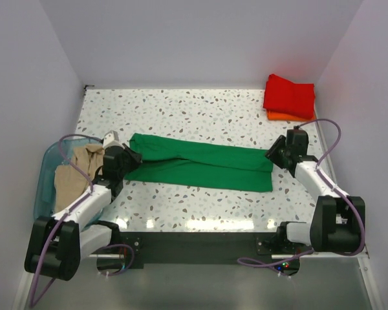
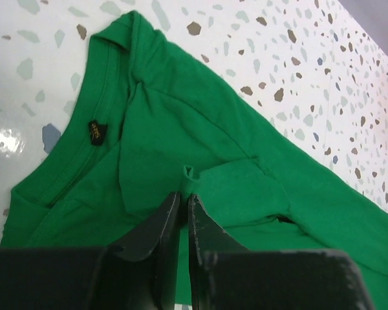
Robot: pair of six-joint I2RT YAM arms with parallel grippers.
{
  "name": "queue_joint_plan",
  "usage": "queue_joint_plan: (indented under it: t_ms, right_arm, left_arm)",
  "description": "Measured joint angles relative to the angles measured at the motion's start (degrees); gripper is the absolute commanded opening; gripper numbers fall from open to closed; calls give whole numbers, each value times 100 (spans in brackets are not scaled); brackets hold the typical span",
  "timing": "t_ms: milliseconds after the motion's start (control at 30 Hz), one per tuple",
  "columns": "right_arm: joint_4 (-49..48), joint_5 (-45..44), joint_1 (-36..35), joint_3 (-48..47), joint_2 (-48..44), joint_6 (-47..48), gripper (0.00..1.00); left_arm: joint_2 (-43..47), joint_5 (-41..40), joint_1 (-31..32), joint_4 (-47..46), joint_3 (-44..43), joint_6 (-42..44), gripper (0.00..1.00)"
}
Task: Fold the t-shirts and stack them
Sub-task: Fold the tshirt
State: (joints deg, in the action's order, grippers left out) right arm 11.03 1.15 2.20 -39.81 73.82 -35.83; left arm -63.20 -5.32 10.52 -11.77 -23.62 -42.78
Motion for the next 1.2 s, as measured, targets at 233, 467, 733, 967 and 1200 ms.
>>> queue_joint_plan:
  t_ms: [233,467,733,967,1200]
  right_arm:
    - [-55,55,-249,22,4,-2,42]
    - [-68,131,-568,11,260,111,43]
    - [317,-55,-990,-944,1156,470,43]
    - [490,-426,-1287,-1521,1757,629,43]
    - [531,-625,-1307,-1377,2000,603,43]
  left_arm:
    - [278,44,0,-79,557,-264,45]
    - [730,66,0,48,817,-479,52]
    - [671,-166,227,398,-20,-531,33]
    - [-664,-673,774,651,-887,-765,11]
    - [-2004,-848,922,828,-990,-1145,7]
